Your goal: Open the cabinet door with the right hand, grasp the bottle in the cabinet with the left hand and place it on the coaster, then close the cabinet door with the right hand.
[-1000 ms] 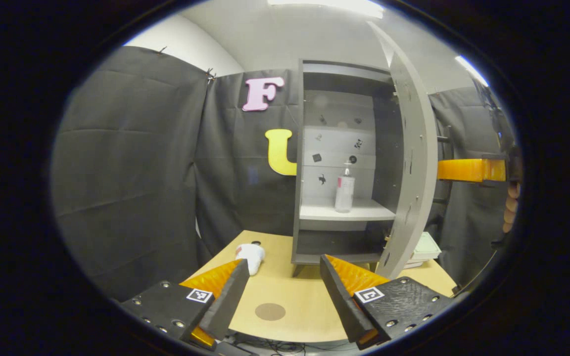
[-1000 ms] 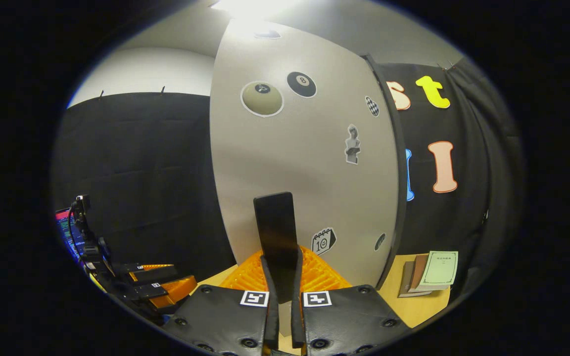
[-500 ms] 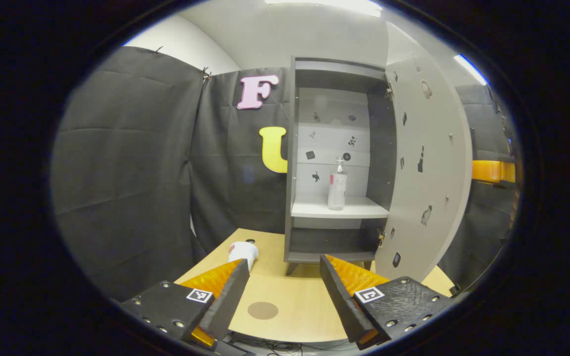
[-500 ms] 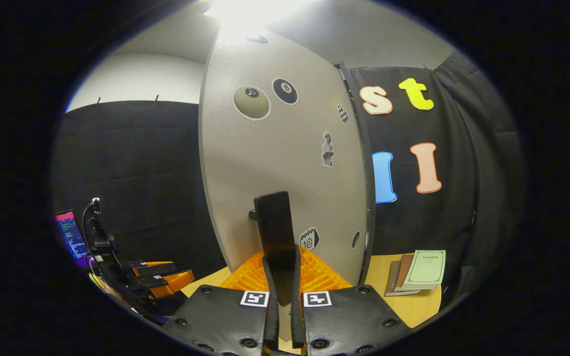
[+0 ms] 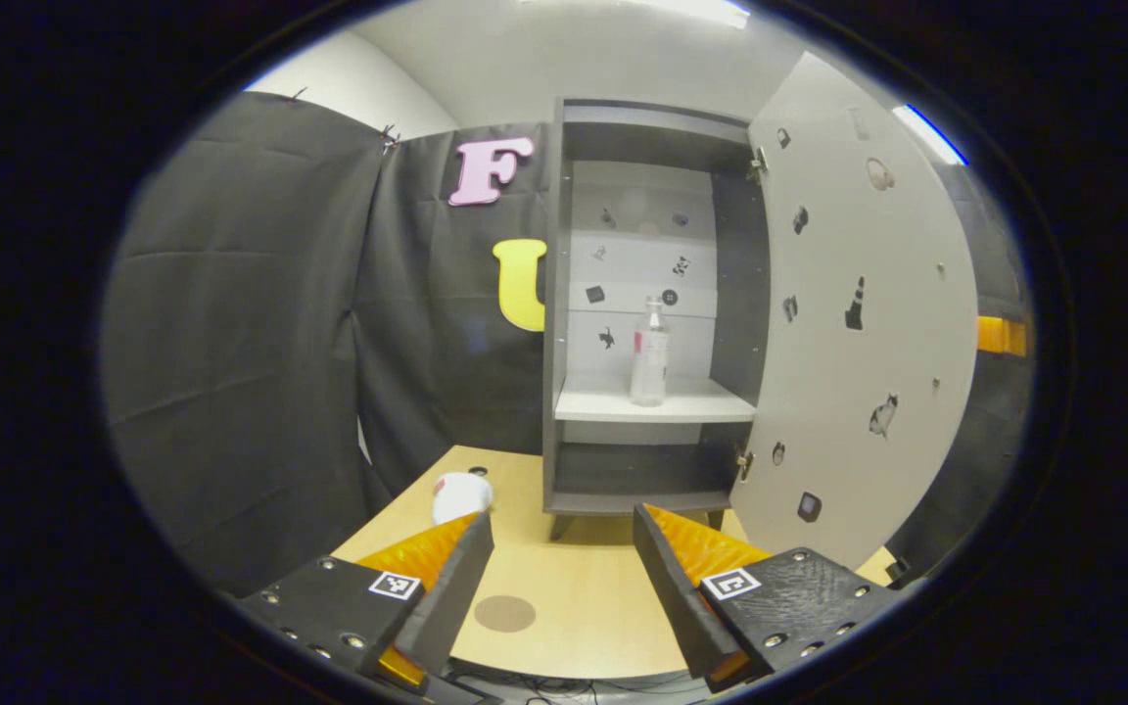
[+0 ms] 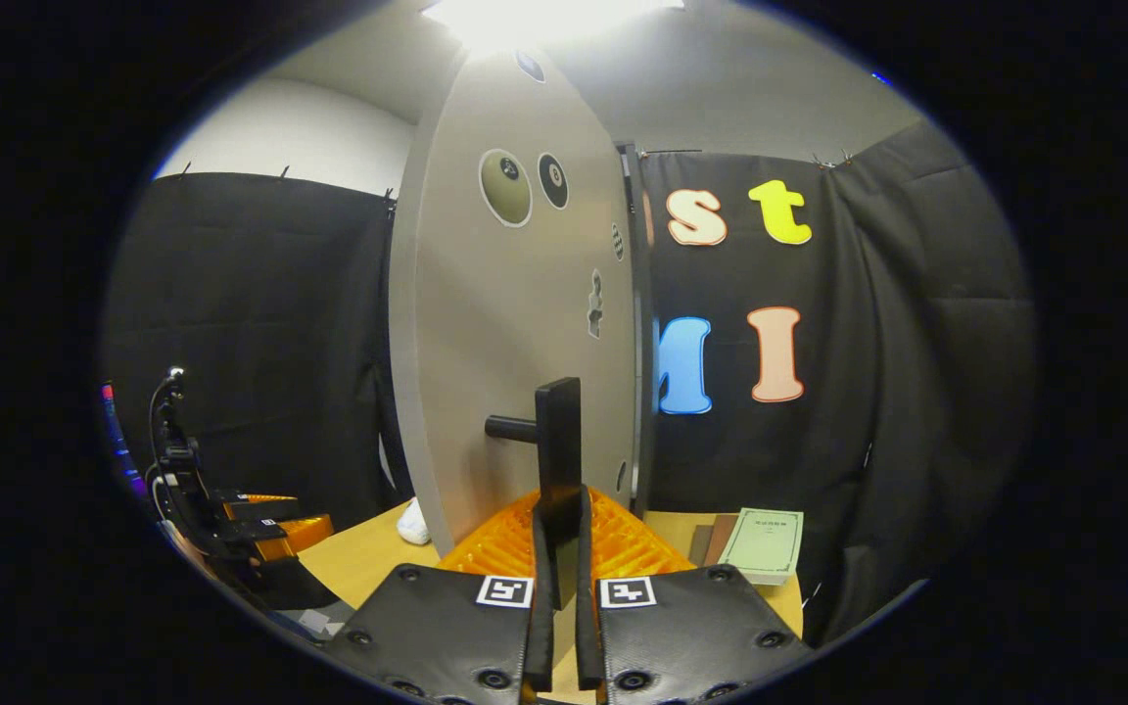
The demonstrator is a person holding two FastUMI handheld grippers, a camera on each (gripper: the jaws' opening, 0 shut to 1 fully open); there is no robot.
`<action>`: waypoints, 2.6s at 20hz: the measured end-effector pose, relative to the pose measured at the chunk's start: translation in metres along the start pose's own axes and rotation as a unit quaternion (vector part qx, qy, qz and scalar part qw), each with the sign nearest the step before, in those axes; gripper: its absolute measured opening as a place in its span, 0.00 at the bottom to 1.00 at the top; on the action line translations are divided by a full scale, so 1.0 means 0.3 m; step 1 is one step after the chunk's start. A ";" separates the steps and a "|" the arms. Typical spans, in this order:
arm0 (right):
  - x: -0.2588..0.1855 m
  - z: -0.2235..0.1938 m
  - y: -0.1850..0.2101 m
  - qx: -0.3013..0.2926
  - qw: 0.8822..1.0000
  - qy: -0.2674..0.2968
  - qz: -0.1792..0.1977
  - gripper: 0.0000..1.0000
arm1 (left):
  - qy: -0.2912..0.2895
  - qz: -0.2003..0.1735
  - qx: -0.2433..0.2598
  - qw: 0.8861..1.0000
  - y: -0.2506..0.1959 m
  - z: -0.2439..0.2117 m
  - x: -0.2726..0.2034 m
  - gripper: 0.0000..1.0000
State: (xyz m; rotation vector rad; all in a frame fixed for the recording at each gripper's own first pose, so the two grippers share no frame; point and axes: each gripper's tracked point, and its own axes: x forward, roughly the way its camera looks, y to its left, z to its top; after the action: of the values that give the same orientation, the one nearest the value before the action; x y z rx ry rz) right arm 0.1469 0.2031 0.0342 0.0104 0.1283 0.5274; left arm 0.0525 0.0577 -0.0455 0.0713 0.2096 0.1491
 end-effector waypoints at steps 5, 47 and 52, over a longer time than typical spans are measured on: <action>0.001 -0.011 -0.096 0.022 0.999 0.002 -0.041 0.10 | 0.010 -0.026 -0.002 1.000 -0.027 0.001 0.049 0.88; -0.051 -0.068 -0.635 0.086 0.929 0.028 -0.359 0.90 | -0.053 -0.256 0.012 0.965 -0.439 0.469 0.977 0.88; 0.023 -0.056 -0.748 0.072 0.934 0.022 -0.349 0.98 | -0.046 -0.227 0.020 0.973 -0.464 0.465 1.077 0.88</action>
State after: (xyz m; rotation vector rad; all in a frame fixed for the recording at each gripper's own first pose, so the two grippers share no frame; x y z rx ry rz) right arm 0.2632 0.0124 0.0072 0.0927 0.2035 -0.1945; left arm 0.4141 -0.0372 0.0134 0.0687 0.1311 -0.3138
